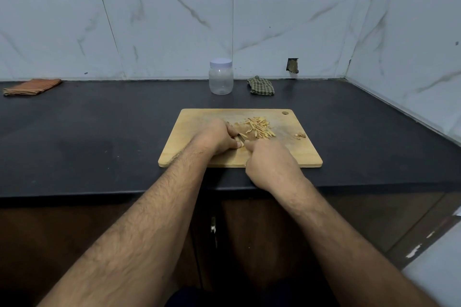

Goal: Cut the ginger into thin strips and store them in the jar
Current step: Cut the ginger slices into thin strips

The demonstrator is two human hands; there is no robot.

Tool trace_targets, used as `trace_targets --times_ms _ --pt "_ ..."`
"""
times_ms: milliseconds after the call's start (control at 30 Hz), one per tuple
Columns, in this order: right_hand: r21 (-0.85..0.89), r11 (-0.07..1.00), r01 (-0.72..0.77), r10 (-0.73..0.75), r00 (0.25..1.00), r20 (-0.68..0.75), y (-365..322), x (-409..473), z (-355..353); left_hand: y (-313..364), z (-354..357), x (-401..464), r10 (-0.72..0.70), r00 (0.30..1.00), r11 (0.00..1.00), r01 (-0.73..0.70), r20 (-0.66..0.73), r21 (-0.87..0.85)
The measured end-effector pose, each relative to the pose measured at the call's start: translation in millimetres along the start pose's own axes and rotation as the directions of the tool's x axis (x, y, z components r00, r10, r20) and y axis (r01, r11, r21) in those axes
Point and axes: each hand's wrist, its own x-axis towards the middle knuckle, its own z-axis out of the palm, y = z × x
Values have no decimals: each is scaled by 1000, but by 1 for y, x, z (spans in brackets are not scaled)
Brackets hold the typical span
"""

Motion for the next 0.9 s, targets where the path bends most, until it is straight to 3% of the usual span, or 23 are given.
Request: trace_targets --times_ms 233,700,900 --pt "-12 1000 -18 18 1000 0 17 -29 3 0 -1 0 0 1000 1000 0 -9 -6" --pt "84 996 -12 14 1000 -24 2 0 -3 0 0 -7 8 999 1000 -8 -43 -4" --pt "50 999 9 -8 1000 -19 -2 7 -1 -3 2 -3 -1 1000 1000 0 -29 -14"
